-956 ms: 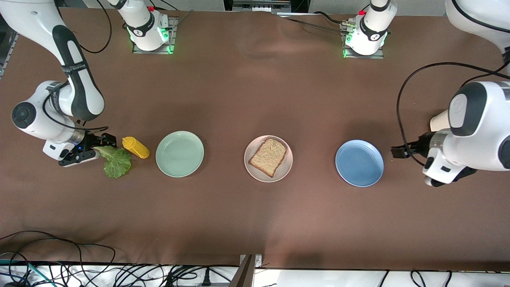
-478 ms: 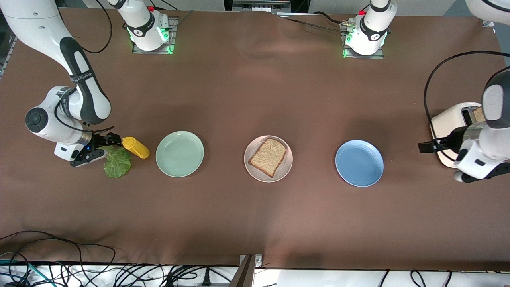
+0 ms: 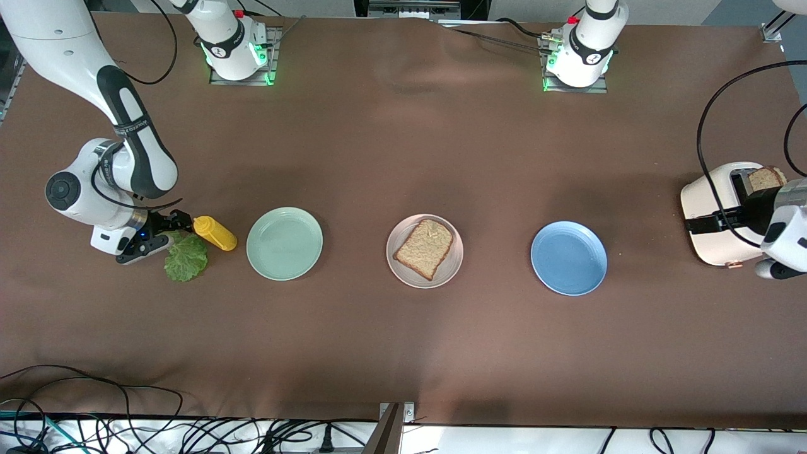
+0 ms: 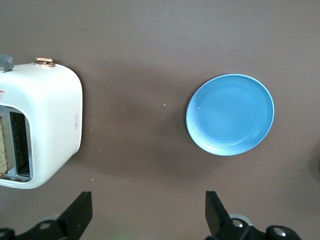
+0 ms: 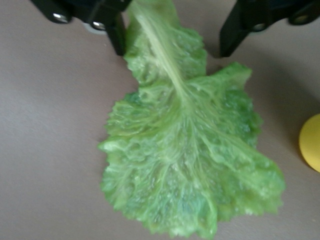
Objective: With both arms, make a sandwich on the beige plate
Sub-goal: 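Grasp the green lettuce leaf by its stem with the right gripper, then carry the lettuce leaf with the right gripper over the bread, then lower the lettuce onto the bread and open the right gripper, then move the right gripper toward the mustard while the left gripper reaches the toaster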
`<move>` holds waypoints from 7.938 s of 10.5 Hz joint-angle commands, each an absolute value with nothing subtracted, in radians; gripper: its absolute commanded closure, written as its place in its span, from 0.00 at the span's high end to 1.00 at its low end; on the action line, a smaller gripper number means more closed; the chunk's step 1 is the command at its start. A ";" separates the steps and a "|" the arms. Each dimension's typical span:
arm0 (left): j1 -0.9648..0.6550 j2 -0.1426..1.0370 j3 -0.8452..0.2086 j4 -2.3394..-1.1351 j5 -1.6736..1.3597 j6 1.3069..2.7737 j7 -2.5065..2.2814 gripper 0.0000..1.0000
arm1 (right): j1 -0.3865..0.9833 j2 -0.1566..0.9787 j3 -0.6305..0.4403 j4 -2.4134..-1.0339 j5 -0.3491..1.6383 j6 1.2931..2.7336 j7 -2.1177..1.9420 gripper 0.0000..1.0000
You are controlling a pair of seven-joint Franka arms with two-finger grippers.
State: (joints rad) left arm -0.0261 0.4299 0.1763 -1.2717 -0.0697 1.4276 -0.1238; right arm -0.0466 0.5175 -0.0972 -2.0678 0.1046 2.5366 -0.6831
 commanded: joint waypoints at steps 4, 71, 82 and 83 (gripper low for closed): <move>-0.020 0.377 0.156 -1.333 -0.094 1.440 -0.077 0.99 | -0.063 0.338 -0.040 -2.152 0.126 2.479 -0.696 0.00; 0.288 0.425 0.129 -1.443 0.208 1.601 0.183 1.00 | 0.430 0.269 -0.189 -1.610 0.198 1.769 -0.122 1.00; 0.373 0.495 0.130 -1.471 0.216 1.543 0.179 0.99 | 0.094 -0.113 -0.046 -1.990 0.015 1.821 -0.143 1.00; 0.371 0.497 0.130 -1.477 0.216 1.536 0.179 0.99 | 0.091 -0.112 -0.046 -1.990 0.015 1.824 -0.168 1.00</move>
State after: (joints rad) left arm 0.3703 0.4940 0.1380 -1.4744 0.1871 1.5563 0.1645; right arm 0.1151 -0.0841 -0.0660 -1.9553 0.0292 1.7994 -0.1594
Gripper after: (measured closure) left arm 0.004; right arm 0.000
